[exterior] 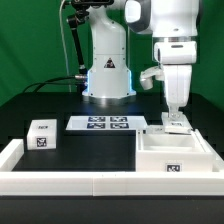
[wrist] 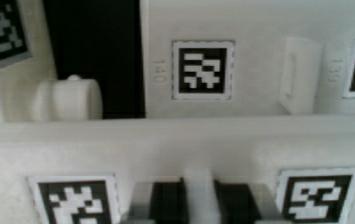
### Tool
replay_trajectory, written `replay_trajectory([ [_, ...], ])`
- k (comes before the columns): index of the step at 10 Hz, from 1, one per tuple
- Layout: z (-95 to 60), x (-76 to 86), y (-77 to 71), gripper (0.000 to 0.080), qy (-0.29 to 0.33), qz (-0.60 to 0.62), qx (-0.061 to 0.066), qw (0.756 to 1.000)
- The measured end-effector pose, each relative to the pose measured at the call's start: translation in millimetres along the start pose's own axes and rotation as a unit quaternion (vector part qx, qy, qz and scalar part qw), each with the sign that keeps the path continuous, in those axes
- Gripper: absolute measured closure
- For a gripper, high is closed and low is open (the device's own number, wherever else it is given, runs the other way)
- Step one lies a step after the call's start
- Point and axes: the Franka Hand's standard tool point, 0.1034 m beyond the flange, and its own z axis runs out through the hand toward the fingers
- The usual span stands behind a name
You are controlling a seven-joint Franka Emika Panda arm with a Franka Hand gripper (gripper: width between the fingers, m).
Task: Assemble cabinet
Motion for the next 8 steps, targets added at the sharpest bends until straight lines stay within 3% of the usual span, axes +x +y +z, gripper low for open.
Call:
replay_trajectory([
  [8, 0.1, 5.0, -1.8, 0.0731, 0.000, 0.003, 0.000, 1.000],
])
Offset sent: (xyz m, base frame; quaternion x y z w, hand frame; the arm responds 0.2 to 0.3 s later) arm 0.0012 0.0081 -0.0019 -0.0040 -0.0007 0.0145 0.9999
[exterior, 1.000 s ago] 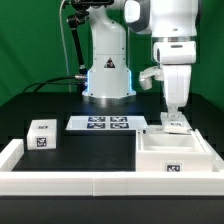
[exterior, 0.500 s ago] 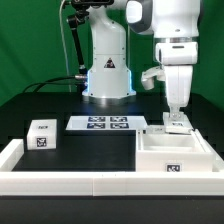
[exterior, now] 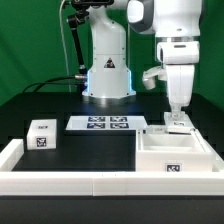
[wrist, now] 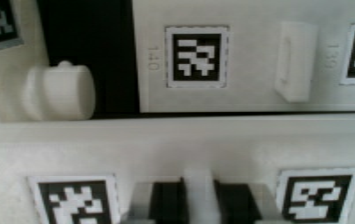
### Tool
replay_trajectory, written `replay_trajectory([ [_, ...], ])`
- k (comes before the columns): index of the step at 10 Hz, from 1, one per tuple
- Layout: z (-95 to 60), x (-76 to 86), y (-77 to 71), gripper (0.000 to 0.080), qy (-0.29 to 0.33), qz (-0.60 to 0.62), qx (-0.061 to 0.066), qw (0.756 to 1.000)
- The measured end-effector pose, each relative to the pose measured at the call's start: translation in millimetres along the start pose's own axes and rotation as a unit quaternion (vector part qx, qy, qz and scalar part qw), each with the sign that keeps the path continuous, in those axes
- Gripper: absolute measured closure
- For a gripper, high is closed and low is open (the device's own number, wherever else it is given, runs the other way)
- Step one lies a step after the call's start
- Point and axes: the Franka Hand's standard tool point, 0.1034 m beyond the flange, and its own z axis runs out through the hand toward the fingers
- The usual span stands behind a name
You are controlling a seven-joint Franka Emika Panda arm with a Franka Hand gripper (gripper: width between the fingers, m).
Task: Assemble cabinet
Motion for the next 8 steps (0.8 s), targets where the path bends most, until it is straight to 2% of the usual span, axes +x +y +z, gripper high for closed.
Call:
replay_trajectory([
  [8, -2.3, 1.1, 4.3, 0.0731, -0.004, 0.027, 0.002, 1.000],
])
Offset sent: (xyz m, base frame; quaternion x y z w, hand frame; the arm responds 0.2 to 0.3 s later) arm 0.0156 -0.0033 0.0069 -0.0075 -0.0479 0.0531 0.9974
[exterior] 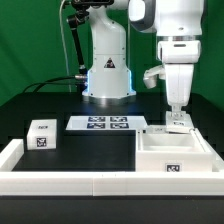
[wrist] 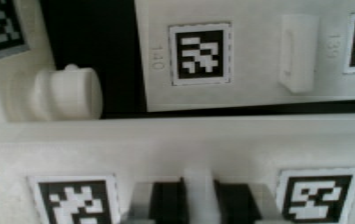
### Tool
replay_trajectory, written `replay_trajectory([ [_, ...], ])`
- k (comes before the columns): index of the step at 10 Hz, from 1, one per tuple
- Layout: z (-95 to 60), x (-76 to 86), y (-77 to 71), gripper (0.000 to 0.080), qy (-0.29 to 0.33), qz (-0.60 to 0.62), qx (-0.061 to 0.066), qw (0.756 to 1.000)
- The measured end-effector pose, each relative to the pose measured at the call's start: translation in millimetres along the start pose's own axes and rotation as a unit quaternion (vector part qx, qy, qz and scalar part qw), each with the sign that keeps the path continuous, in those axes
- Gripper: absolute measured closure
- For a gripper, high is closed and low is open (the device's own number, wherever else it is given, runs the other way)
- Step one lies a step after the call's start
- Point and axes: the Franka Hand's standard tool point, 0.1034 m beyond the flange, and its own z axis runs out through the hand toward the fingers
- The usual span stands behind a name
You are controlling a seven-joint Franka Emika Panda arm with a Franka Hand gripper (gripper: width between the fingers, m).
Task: Assemble cabinet
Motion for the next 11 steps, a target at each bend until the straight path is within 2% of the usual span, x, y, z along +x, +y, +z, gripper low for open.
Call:
replay_trajectory([
  [3, 2.3, 2.3, 5.2, 0.0731, 0.001, -0.001, 0.001, 1.000],
  [7, 5.2, -2.7, 30.3, 0.0731, 0.010, -0.038, -0.006, 0.999],
  [11, 5.1, -3.7, 31.9, 0.0731, 0.010, -0.046, -0.007, 0.999],
])
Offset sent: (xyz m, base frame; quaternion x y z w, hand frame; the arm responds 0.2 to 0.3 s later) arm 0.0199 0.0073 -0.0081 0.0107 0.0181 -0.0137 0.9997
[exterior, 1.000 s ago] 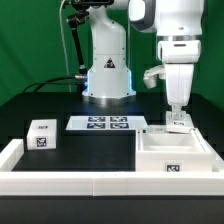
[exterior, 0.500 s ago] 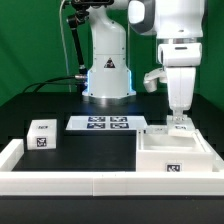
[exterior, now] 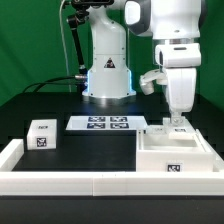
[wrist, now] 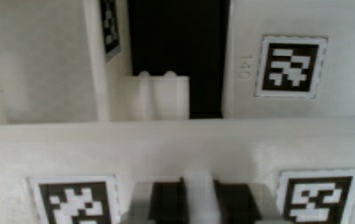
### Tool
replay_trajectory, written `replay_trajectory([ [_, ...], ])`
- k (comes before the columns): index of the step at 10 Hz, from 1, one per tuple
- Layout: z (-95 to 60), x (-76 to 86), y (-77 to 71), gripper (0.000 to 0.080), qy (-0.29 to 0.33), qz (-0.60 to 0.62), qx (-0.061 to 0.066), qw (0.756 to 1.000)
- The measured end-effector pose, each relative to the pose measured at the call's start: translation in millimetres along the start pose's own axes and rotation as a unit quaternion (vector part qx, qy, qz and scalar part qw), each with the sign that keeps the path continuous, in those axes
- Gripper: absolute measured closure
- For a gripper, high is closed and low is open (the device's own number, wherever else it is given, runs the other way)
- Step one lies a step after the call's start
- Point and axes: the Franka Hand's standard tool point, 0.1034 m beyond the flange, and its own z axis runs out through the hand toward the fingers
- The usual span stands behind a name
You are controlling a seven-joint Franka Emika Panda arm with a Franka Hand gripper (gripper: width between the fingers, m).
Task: Assemble cabinet
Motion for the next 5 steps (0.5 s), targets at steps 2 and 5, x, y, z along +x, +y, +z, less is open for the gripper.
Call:
replay_trajectory([
  [2, 0.3, 2.6, -0.7, 0.0731, 0.002, 0.014, -0.002, 1.000],
  [5, -1.0, 4.0, 16.7, 0.0731, -0.011, 0.031, 0.012, 0.999],
])
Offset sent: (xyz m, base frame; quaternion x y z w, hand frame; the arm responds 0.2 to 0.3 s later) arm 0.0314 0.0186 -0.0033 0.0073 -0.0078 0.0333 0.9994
